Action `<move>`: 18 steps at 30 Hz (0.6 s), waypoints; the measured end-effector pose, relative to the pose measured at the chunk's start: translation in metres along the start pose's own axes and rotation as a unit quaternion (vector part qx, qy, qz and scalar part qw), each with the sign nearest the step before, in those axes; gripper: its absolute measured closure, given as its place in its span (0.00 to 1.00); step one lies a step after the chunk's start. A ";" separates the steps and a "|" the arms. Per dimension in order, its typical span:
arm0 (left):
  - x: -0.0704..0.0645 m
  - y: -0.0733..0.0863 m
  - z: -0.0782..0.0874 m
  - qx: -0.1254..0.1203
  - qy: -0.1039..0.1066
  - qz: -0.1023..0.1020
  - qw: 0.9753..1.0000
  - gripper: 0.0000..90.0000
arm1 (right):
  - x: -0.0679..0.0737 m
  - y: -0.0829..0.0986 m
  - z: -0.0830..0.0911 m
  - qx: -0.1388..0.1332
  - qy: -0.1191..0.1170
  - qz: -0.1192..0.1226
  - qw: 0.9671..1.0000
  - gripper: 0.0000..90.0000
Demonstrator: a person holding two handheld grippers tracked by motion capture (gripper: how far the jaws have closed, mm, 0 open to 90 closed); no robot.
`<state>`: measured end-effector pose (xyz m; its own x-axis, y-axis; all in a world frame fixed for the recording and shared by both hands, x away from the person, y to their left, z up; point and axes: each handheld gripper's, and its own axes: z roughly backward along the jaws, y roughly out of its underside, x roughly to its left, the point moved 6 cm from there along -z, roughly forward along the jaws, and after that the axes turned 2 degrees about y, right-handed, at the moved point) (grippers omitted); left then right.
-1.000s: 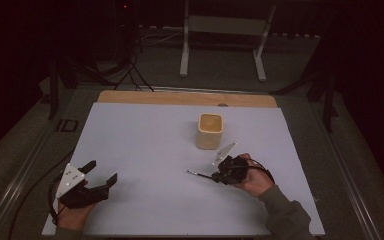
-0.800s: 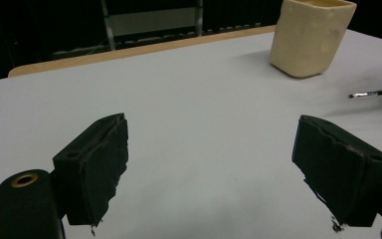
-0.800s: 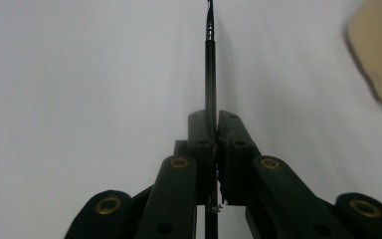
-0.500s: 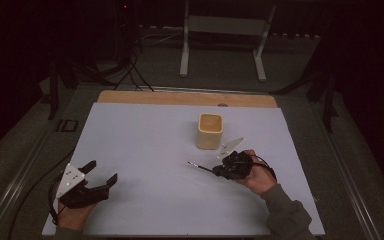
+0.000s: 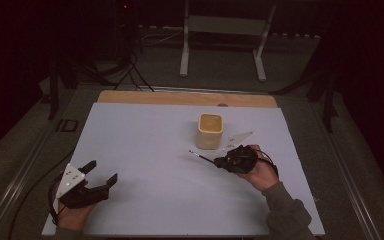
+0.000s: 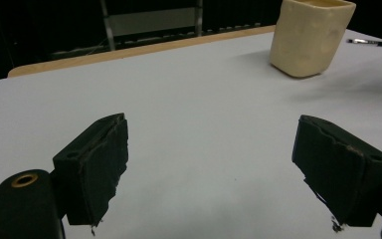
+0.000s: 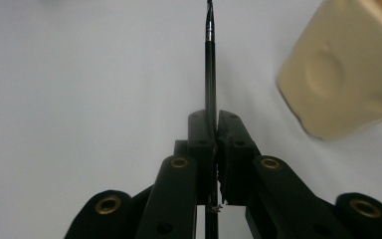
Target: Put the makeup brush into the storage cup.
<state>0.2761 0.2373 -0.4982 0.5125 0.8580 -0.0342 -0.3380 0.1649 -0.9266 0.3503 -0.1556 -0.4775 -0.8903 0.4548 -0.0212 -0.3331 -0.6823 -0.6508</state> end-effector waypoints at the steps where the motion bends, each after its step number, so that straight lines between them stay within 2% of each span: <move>1: 0.000 0.000 0.000 0.000 0.000 0.000 1.000 0.17 | 0.000 -0.001 0.001 -0.001 0.001 0.000 1.000 0.95; 18: 0.000 0.000 0.001 -0.003 0.000 -0.001 1.000 0.17 | -0.006 -0.013 0.012 -0.044 0.015 -0.013 0.999 0.95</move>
<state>0.2758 0.2377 -0.4975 0.5133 0.8576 -0.0323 -0.3322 0.1639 -0.9289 0.3559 -0.1565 -0.4596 -0.8717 0.4893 -0.0260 -0.3258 -0.6185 -0.7150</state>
